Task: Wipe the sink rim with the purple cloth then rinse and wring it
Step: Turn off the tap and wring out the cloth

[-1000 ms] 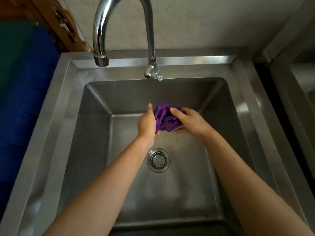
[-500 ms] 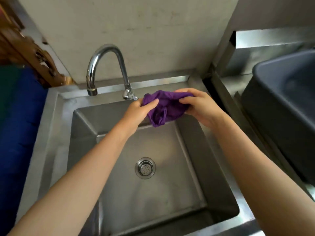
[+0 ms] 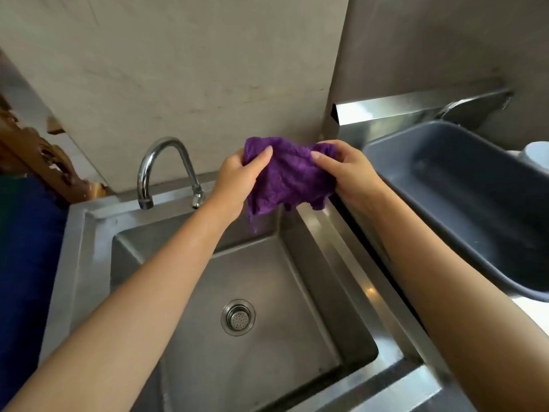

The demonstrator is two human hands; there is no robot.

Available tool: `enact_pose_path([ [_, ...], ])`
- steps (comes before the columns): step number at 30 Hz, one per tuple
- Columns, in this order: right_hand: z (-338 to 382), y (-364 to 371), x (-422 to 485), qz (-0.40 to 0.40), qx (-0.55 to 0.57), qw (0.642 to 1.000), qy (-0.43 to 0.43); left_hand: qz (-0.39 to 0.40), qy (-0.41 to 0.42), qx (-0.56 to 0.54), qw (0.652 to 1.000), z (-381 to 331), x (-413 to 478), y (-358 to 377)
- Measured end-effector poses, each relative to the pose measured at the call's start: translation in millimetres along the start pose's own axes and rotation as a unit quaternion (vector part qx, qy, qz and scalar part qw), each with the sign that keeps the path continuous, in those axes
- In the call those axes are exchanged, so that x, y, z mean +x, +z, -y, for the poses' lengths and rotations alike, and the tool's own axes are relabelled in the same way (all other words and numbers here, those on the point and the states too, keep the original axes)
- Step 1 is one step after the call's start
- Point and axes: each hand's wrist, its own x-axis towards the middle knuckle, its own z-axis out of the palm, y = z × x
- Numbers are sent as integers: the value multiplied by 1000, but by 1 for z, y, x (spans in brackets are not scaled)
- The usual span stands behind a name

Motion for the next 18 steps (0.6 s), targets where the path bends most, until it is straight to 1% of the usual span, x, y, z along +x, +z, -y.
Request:
enact_pose_path([
  [1,5,-8,-1,-33,1,999,-22,-2,0,-7,1000,-4,0,4],
  [2,8,-15,-1,-78,-46,995,-45,-4,6,1,1000,-8,1,9],
  [3,10,-20,0,-120,-141,981,-58,-4,17,16,1000,-13,0,15],
  [4,11,-24,0,-150,-238,958,-61,-2,30,30,999,-18,-2,23],
  [5,13,-27,-1,-179,-294,938,-45,1,43,38,998,-25,-3,35],
  [6,13,-29,-1,-194,-300,934,-11,2,54,41,998,-30,-5,45],
  [7,16,-29,-3,-194,-249,948,34,2,63,40,997,-35,-6,56],
  [8,20,-31,-7,-173,-179,965,85,3,69,43,997,-39,-7,69],
  [9,23,-34,-12,-136,-87,978,130,5,70,48,996,-44,-8,82],
  [10,27,-41,-17,-92,1,982,163,3,66,48,997,-50,-7,99],
  [11,26,-46,-21,-50,54,980,184,-3,58,42,997,-54,-6,111],
  [12,22,-47,-24,-11,75,978,194,-9,48,31,998,-58,-6,118],
  [14,12,-53,-31,45,64,974,213,-9,32,11,999,-63,-5,137],
  [15,8,-61,-32,53,71,971,223,-4,30,9,1000,-66,-6,148],
  [17,13,-85,-30,52,162,957,235,10,34,22,999,-72,-7,169],
  [18,18,-99,-29,43,202,952,227,15,40,32,999,-76,-7,178],
])
